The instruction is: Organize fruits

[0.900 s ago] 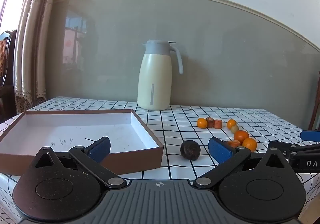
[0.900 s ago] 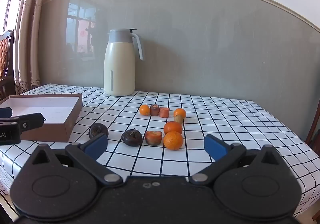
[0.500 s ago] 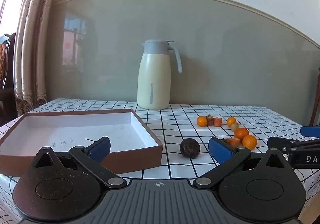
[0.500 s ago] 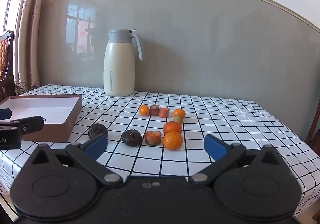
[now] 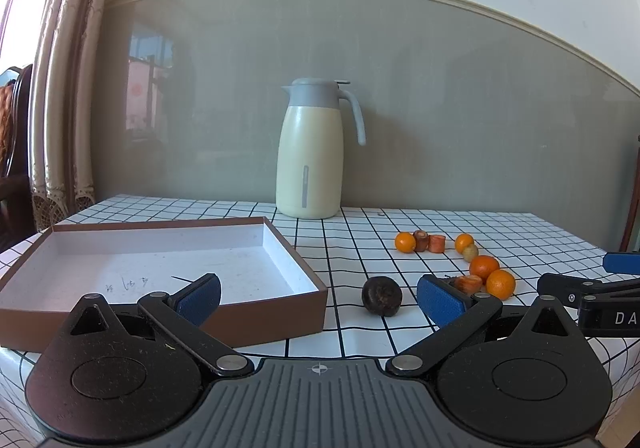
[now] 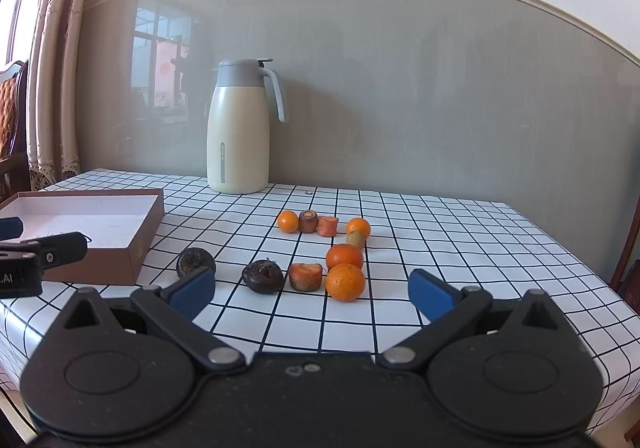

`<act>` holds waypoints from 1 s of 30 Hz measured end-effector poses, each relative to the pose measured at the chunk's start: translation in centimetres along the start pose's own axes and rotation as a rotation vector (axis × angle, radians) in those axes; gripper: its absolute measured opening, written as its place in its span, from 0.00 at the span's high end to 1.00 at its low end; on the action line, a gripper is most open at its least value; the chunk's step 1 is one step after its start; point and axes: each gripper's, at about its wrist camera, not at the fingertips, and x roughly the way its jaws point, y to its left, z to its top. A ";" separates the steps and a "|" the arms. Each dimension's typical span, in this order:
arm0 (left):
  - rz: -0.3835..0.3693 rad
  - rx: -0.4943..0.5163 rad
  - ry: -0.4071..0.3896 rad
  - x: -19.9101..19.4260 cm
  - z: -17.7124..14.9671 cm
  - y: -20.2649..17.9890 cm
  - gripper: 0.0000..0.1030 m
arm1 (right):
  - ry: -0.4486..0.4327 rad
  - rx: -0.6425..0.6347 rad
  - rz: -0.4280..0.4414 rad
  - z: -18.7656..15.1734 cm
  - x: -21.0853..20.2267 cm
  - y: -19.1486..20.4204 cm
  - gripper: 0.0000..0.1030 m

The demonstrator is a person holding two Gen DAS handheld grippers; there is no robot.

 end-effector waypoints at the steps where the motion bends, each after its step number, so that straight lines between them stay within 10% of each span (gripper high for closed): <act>1: -0.001 0.000 0.001 0.0 0.0 0.0 0.00 | 0.000 0.000 0.000 0.0 0.0 0.0 0.06; 30: 0.000 0.002 0.000 0.0 -0.1 0.0 0.00 | -0.001 -0.006 -0.002 0.1 -0.4 0.1 0.06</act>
